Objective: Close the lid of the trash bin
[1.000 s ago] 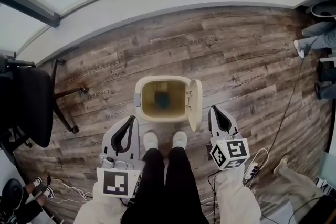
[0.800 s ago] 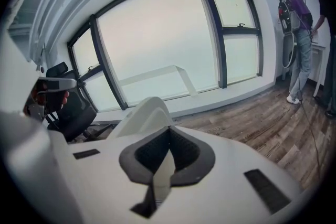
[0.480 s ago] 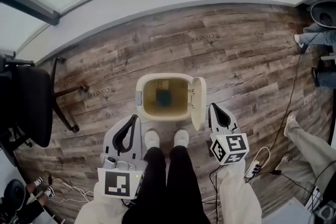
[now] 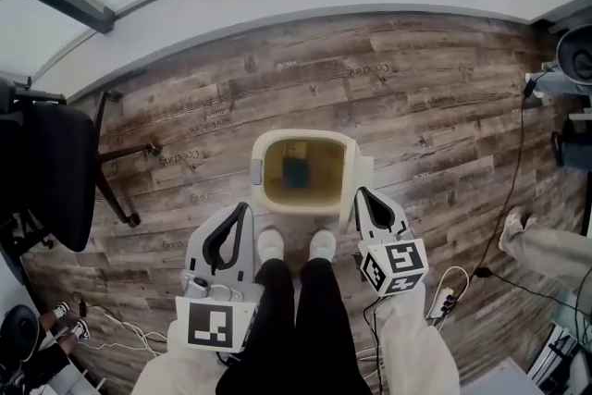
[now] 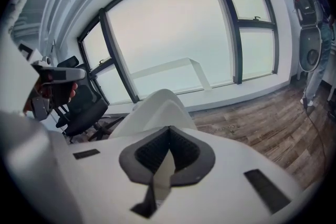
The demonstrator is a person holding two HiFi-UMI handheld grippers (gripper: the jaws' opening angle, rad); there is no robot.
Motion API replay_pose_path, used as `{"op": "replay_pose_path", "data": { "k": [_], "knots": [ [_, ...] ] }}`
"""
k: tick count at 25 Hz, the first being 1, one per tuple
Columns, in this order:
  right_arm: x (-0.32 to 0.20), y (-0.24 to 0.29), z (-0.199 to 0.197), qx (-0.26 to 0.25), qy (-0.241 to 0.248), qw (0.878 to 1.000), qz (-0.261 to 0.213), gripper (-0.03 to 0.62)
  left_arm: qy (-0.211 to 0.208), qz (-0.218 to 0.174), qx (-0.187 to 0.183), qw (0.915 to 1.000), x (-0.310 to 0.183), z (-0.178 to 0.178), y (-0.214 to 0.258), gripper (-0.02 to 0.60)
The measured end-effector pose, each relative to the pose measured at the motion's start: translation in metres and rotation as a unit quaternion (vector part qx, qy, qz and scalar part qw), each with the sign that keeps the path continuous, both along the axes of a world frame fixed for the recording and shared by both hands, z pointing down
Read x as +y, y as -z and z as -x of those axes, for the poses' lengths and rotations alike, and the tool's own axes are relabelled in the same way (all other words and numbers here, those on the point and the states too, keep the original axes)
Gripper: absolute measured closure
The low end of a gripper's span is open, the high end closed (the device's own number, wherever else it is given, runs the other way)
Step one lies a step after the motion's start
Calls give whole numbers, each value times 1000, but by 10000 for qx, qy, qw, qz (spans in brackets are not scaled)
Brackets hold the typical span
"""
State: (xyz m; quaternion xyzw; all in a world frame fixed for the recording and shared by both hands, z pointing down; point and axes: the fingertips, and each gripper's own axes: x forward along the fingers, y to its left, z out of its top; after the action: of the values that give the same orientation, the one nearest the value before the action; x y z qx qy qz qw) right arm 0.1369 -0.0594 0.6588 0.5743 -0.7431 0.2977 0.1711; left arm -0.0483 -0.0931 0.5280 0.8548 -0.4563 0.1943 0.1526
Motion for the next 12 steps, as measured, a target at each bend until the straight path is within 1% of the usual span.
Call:
{"op": "replay_pose_path", "data": {
  "k": [8,12],
  "knots": [
    [-10,-16,40,-73,307,9994,111,571,166,11,-23,9999,-1,26,-8,574],
    [-13,-26,56,-87,465,9987,189,571,314,68,-21,9995,-2,40,-12,573]
  ]
}}
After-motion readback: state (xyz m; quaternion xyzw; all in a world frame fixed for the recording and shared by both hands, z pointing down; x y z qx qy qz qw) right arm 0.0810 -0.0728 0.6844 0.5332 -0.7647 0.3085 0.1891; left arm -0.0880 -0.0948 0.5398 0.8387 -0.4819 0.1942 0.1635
